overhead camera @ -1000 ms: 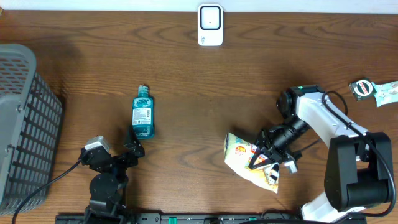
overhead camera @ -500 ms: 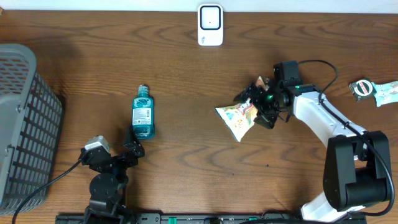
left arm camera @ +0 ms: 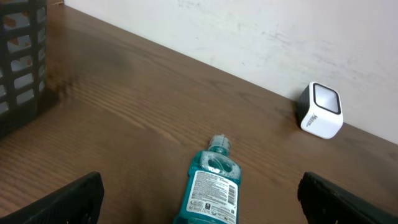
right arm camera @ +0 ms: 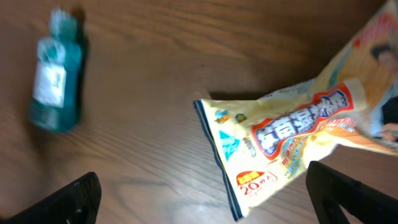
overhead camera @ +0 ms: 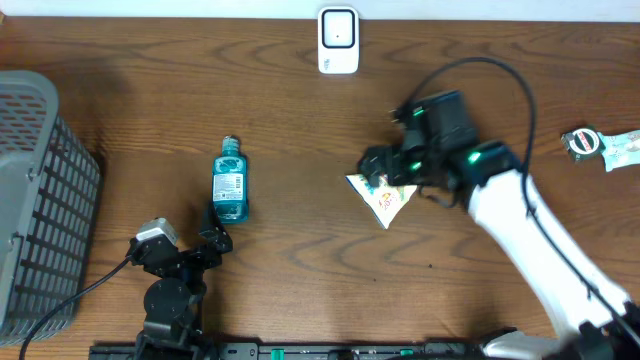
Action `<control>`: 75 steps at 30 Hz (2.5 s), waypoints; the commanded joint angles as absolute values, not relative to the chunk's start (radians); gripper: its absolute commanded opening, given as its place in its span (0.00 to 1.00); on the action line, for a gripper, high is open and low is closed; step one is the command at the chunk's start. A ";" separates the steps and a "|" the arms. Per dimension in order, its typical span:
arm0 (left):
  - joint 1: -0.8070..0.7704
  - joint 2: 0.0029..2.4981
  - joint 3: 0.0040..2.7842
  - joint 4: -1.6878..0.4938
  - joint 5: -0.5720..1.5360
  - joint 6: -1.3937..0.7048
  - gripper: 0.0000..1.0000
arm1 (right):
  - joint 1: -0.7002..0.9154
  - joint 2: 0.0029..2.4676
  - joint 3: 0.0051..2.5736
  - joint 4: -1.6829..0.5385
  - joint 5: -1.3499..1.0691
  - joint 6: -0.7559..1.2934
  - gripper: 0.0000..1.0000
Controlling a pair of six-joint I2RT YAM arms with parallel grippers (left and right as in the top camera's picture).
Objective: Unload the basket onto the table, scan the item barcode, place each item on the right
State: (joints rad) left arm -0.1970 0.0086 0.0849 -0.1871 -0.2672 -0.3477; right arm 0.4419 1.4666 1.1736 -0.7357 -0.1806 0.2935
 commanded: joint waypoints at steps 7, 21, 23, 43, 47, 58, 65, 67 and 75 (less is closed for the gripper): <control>-0.196 0.006 0.067 -0.212 -0.273 -0.354 0.98 | 0.777 1.486 1.176 -0.764 0.464 0.205 0.99; -0.196 0.006 0.067 -0.212 -0.273 -0.353 0.98 | 0.786 1.808 1.174 -0.762 0.552 0.224 0.99; -0.196 0.006 0.067 -0.212 -0.273 -0.354 0.98 | 0.782 1.857 1.174 -0.751 0.574 0.232 0.99; -0.196 0.006 0.067 -0.212 -0.273 -0.353 0.98 | 0.644 2.065 1.339 -0.904 0.037 0.072 0.01; -0.196 0.006 0.067 -0.212 -0.273 -0.353 0.98 | 0.604 2.064 1.504 -1.064 -0.126 0.013 0.01; -0.196 0.006 0.067 -0.212 -0.273 -0.354 0.98 | 0.561 2.064 1.670 -1.355 -0.210 -0.083 0.01; -0.196 0.006 0.067 -0.212 -0.273 -0.353 0.98 | 0.595 2.064 1.665 -1.357 0.149 0.066 0.99; -0.196 0.006 0.067 -0.212 -0.273 -0.354 0.98 | 0.616 2.060 1.669 -1.354 0.175 0.080 0.99; -0.196 0.006 0.067 -0.212 -0.273 -0.354 0.98 | 0.719 2.031 1.655 -1.243 0.266 0.145 0.99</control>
